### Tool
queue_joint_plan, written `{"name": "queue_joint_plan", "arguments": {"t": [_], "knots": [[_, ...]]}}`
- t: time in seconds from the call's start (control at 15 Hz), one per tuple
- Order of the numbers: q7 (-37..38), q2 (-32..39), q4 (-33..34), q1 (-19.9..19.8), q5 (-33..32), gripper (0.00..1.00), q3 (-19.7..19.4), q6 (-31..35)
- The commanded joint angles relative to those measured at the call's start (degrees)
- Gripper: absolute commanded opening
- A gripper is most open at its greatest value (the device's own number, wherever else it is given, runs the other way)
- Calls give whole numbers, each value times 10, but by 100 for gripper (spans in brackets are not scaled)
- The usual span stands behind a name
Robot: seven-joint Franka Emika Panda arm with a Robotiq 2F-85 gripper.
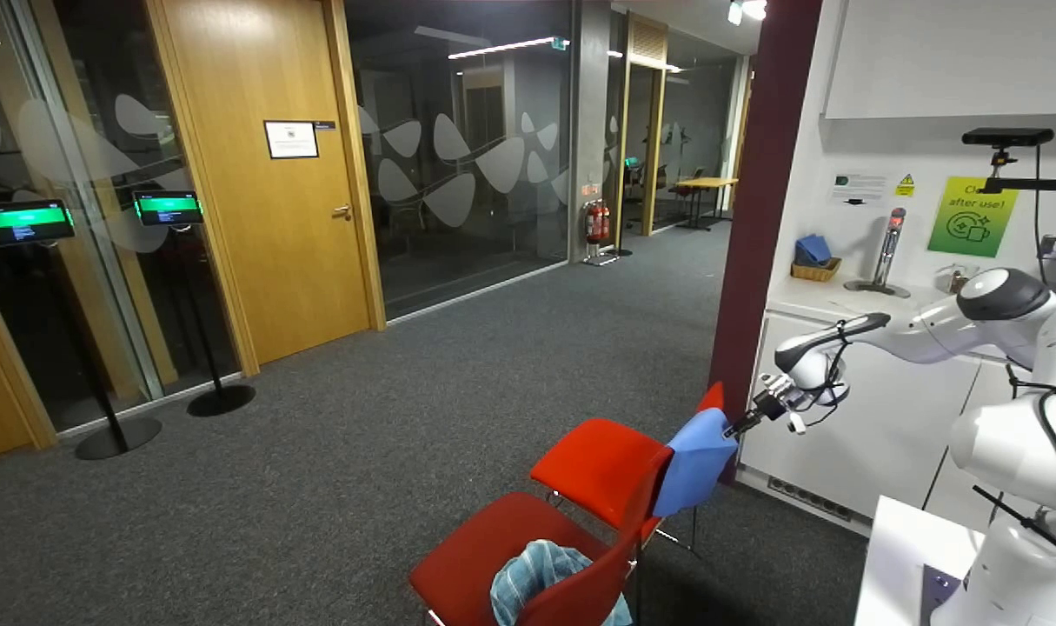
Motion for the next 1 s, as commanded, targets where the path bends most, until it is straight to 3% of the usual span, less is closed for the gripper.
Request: {"name": "queue_joint_plan", "arguments": {"t": [0.0, 0.27, 0.93], "knots": [[-24, -8, 7, 7, 22, 27, -3, -15], [-23, -8, 8, 12, 22, 0, -5, -17], [-22, -36, -22, 8, 19, 0, -4, 11]]}}
